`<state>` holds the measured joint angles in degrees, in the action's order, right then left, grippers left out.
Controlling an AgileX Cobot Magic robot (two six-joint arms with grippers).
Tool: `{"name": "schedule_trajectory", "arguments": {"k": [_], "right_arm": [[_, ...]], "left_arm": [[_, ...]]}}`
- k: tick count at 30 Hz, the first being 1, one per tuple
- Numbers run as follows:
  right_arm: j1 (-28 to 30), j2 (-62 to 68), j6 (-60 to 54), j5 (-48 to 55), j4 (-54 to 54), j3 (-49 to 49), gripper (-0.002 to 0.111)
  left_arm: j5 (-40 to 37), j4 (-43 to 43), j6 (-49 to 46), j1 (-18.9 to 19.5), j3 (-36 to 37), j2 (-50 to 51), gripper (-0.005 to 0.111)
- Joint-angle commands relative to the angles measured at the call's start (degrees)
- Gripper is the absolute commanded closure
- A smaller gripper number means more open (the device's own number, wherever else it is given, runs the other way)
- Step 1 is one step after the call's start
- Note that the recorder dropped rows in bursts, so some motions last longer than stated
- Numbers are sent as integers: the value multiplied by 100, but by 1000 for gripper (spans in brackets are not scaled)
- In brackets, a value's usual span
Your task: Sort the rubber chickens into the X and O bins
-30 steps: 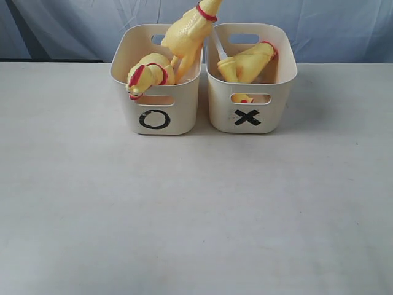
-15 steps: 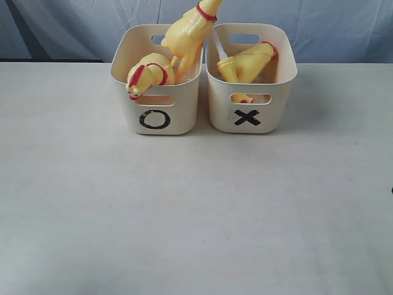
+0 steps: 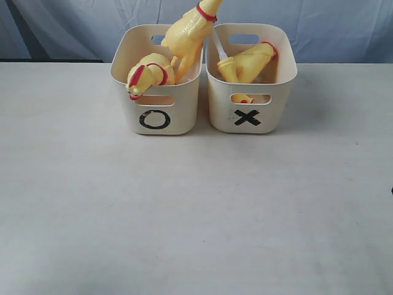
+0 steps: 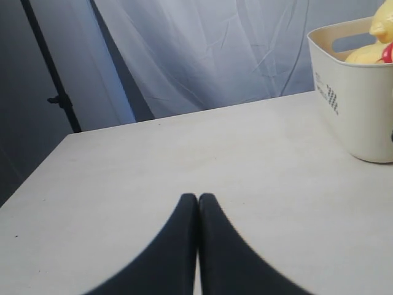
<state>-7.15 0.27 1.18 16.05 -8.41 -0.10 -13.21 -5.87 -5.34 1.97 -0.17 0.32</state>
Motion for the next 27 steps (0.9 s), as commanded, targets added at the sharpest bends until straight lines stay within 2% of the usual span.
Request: {"name": "schedule_trajectory", "arguments": {"k": [1,27], "right_arm": [[36,-27,-9,-4,24,10,36],[36,-27,-9,-31,-69,10,36]], "left_arm": [[31,-14,25,187,17,-32,107],[33,-14,25,187,17,-32,107]]}}
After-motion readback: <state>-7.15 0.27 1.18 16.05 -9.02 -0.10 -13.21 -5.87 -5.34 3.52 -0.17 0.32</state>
